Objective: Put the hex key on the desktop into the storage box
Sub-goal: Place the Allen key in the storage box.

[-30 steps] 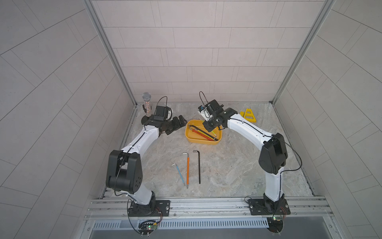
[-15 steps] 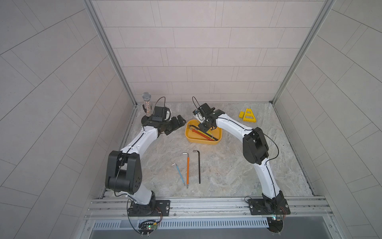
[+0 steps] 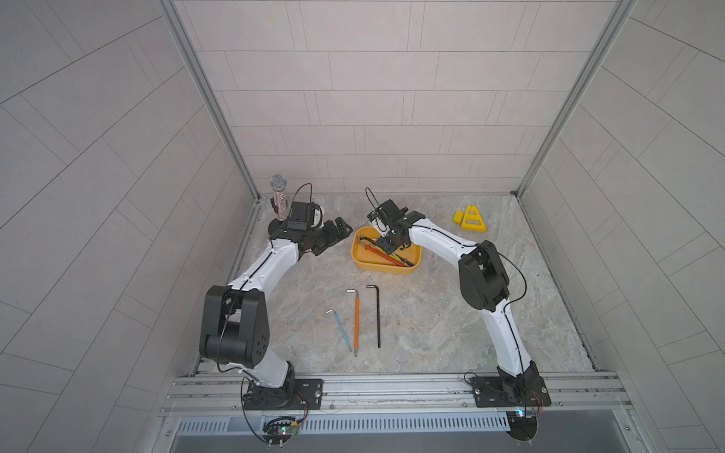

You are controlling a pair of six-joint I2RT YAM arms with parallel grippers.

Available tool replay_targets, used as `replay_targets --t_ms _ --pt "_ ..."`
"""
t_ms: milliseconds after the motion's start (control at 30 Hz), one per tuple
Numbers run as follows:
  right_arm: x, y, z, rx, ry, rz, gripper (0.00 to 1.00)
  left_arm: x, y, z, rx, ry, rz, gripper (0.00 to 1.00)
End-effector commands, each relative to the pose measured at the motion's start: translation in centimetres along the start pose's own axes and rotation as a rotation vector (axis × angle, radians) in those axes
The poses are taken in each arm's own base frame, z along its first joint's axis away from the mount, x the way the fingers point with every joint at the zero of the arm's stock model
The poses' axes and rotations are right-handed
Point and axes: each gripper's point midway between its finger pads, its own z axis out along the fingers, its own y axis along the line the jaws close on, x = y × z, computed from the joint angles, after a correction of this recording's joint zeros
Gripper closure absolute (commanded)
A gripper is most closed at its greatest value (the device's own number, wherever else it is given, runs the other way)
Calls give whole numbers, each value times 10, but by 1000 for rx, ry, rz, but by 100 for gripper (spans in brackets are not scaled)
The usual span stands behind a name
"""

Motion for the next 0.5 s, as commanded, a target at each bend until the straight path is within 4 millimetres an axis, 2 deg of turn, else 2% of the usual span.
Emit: replay_targets --t_ms 0,67,167,267,367,467 --pt "-10 -8 -29 22 -44 34 61 -2 -5 -8 18 -20 7 0" --pt "-14 -11 -44 29 -72 52 61 -2 -6 -10 25 -24 12 0" --pt "-22 -19 -77 57 -135 103 60 -2 -11 -15 46 -41 26 0" --pt "-22 -25 -114 73 -201 171 55 -3 -12 -21 51 -70 41 0" --pt "-14 -26 -144 63 -259 230 51 3 -10 -27 45 -76 37 0" --pt "5 -34 -170 113 -302 279 49 21 -9 -34 79 -29 -45 0"
